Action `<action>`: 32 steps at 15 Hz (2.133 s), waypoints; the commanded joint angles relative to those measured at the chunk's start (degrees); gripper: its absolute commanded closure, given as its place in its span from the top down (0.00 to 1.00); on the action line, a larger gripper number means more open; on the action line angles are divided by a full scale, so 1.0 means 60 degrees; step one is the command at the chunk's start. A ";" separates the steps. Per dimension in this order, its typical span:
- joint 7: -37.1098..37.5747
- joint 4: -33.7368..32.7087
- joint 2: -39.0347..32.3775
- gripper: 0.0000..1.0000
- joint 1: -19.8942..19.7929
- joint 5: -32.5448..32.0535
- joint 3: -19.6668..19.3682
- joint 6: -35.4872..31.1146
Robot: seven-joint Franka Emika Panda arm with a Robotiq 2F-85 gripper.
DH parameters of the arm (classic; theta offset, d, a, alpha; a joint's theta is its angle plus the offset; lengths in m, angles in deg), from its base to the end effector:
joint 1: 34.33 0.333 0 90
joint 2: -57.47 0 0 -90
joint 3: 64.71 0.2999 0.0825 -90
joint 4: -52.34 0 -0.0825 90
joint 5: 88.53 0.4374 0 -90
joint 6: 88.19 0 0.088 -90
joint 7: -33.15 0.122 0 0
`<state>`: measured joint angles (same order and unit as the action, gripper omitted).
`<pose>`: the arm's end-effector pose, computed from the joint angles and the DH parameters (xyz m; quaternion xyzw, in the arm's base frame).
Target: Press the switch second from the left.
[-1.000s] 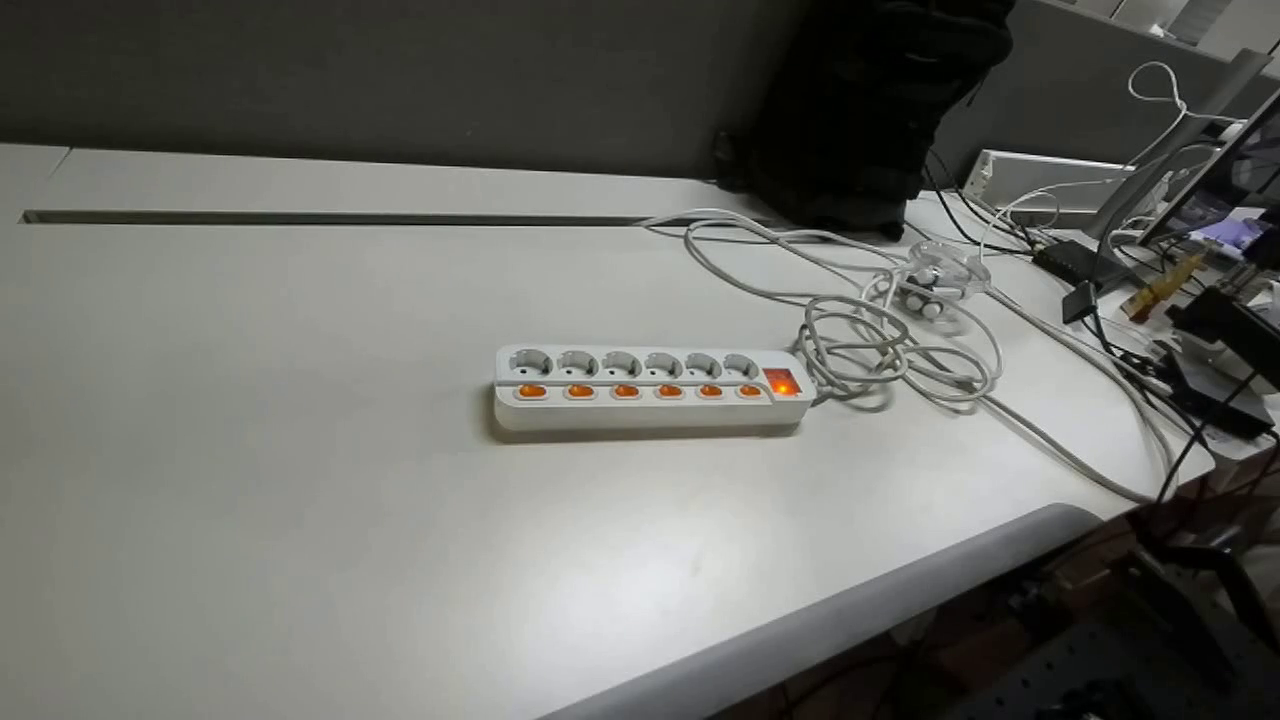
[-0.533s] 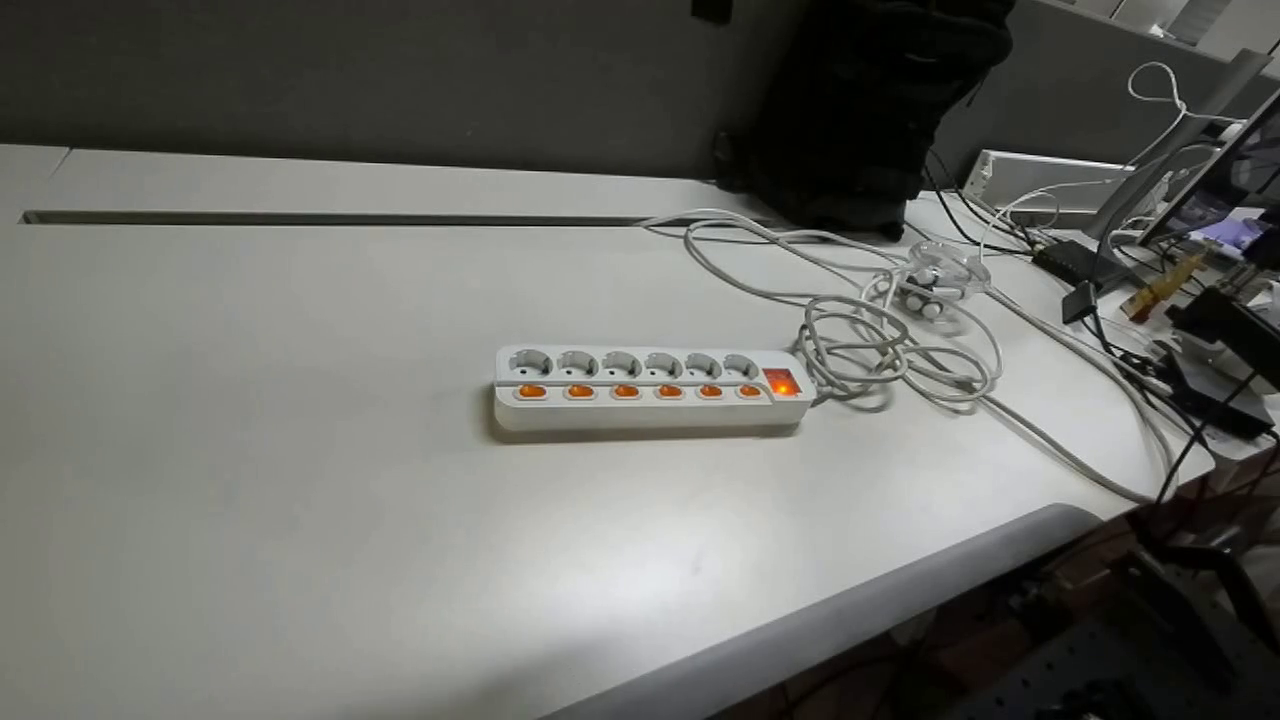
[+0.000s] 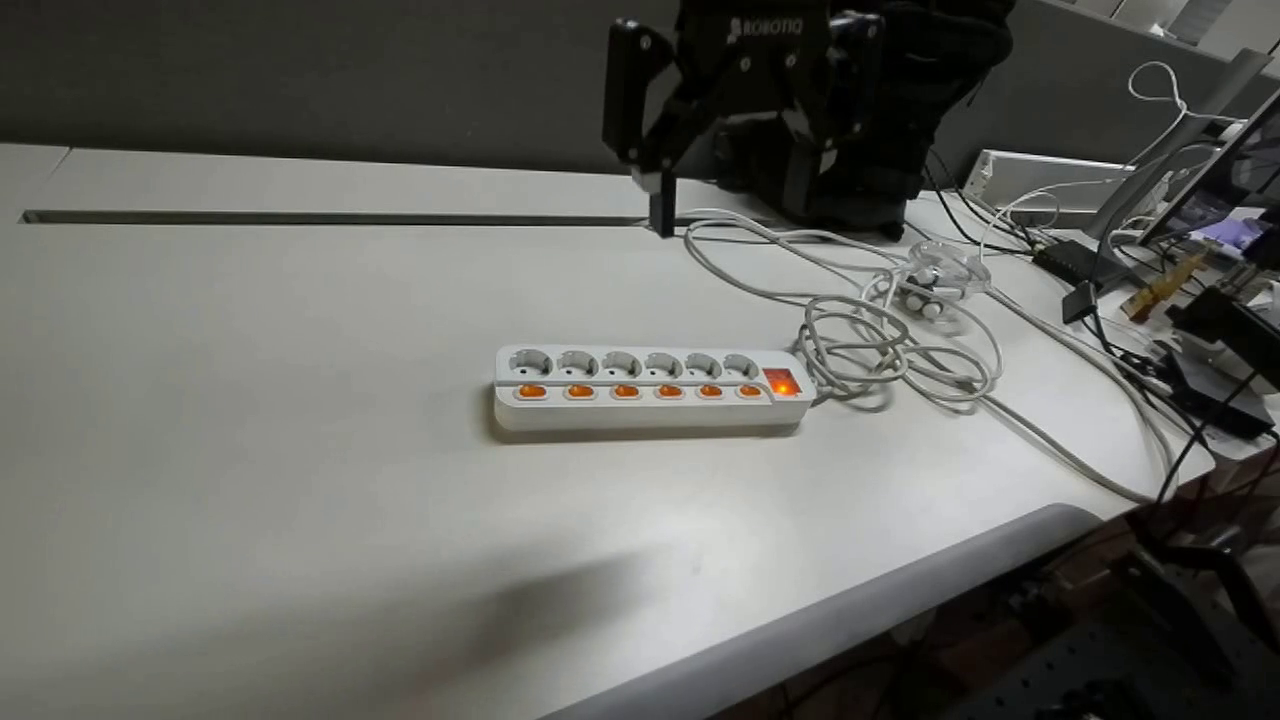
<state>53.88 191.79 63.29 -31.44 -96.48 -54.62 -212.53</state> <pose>0.4819 0.1021 0.2627 0.9944 -0.0248 -0.0603 0.0837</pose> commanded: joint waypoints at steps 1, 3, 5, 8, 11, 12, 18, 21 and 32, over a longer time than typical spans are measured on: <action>0.0835 0.0025 -0.0753 0.68 0.0058 -0.0242 -0.0239 -0.0667; 0.1117 -0.0027 -0.1152 0.53 0.0116 -0.0288 -0.0369 -0.1094; 0.1337 -0.0116 -0.1556 0.38 0.0192 -0.0217 -0.0482 -0.1465; 0.1658 -0.0214 -0.2060 0.18 0.0347 -0.0198 -0.0611 -0.2007; 0.2018 -0.0207 -0.2312 0.01 0.0582 -0.0448 -0.0765 -0.2438; 0.2148 -0.0183 -0.2322 0.00 0.0670 -0.0667 -0.0841 -0.2529; 0.1686 -0.0085 -0.2312 0.01 0.0722 -0.0366 -0.0899 -0.2550; 0.1635 -0.0088 -0.2554 0.00 0.0759 -0.0568 -0.0923 -0.3047; 0.1473 -0.0046 -0.3647 0.00 0.1633 -0.1137 -0.1472 -0.5072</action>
<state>62.78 191.42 42.10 -23.46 -102.37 -61.69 -241.23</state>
